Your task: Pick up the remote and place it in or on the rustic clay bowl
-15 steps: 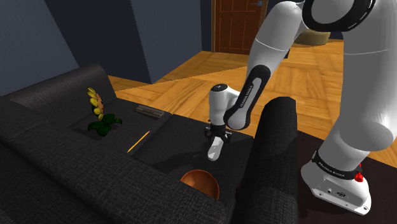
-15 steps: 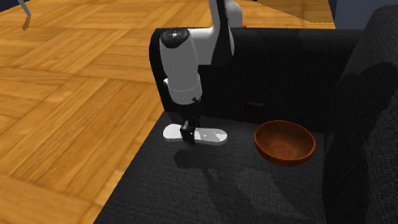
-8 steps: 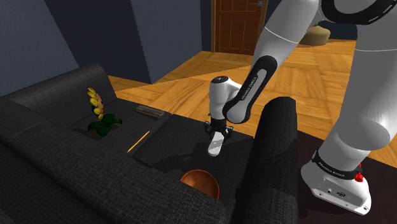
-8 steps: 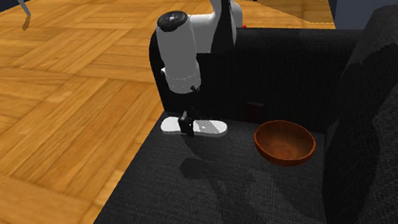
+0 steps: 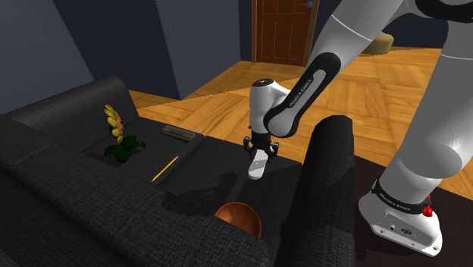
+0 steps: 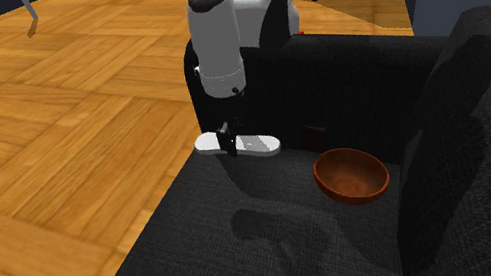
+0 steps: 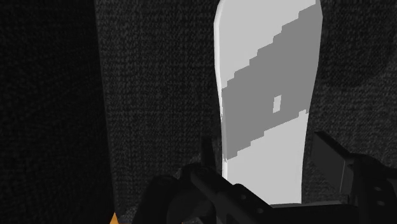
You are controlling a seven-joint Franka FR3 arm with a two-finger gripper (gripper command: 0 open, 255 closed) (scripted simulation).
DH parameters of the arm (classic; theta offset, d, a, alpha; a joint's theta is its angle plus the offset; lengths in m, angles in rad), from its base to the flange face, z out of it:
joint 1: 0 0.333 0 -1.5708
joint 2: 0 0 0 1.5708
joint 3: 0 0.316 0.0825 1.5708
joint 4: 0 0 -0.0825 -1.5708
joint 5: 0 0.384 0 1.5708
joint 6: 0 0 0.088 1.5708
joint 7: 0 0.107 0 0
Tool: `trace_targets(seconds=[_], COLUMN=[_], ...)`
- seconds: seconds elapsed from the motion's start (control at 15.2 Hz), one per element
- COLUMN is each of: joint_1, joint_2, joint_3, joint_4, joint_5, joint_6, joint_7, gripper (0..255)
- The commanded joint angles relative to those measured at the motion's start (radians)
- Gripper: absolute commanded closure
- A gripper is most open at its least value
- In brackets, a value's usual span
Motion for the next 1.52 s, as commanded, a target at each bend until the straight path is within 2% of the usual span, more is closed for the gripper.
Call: trace_targets(seconds=[0.0,0.46,0.99,1.45], joint_1=[-0.004,-0.008,0.109,0.212], joint_2=[-0.026,-0.118,-0.118,-0.061], joint_3=[0.007,0.021,0.132,0.216], joint_4=[0.005,0.013,0.022,0.095], joint_5=[0.022,0.088,0.086,0.035], joint_6=[-0.029,-0.122,-0.132,-0.158], joint_7=[-0.016,-0.063,0.167,0.393], gripper=[255,255,255,255])
